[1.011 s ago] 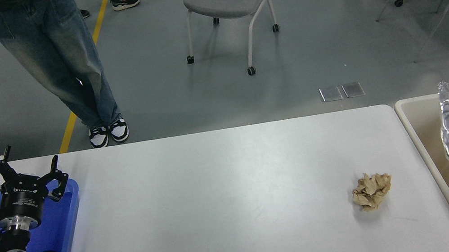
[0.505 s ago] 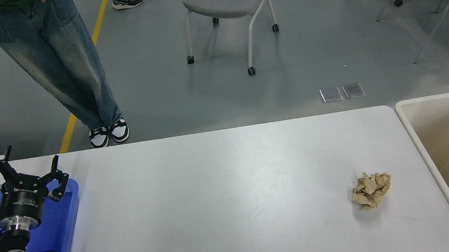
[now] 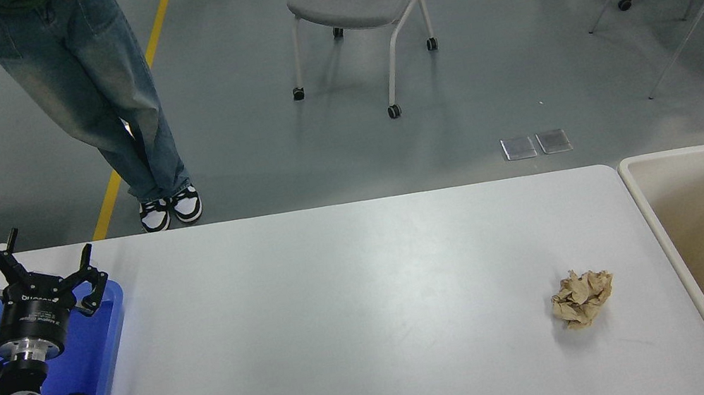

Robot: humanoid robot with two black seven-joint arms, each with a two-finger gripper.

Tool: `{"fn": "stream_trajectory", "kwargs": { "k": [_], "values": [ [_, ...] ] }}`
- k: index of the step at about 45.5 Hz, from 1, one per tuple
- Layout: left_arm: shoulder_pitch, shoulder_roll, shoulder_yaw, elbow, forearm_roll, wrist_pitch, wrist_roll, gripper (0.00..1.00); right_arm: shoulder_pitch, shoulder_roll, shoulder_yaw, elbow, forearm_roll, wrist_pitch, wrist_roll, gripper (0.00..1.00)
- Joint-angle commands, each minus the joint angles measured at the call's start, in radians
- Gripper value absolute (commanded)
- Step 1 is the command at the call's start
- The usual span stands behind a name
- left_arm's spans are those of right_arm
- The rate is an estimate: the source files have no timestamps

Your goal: Clean the table surface

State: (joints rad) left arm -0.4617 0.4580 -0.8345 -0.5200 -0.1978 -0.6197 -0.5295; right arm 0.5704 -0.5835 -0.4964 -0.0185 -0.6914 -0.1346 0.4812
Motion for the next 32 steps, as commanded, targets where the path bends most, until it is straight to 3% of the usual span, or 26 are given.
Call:
{"fn": "stream_trajectory", "kwargs": {
  "k": [1, 12, 32],
  "values": [
    [0.0, 0.001, 0.0, 0.0, 0.0, 0.0, -0.001, 1.0, -0.011, 0.03, -0.108, -0.044, -0.007, -0.033, -0.022, 0.0],
    [0.0, -0.001, 0.0, 0.0, 0.0, 0.0, 0.0, 1.0, -0.011, 0.094, -0.185, -0.051, -0.014, -0.092, -0.079, 0.0],
    [0.0, 0.001, 0.0, 0.0, 0.0, 0.0, 0.0, 1.0, 0.002, 0.103, -0.189, -0.051, -0.016, -0.096, -0.108, 0.0]
  ]
}}
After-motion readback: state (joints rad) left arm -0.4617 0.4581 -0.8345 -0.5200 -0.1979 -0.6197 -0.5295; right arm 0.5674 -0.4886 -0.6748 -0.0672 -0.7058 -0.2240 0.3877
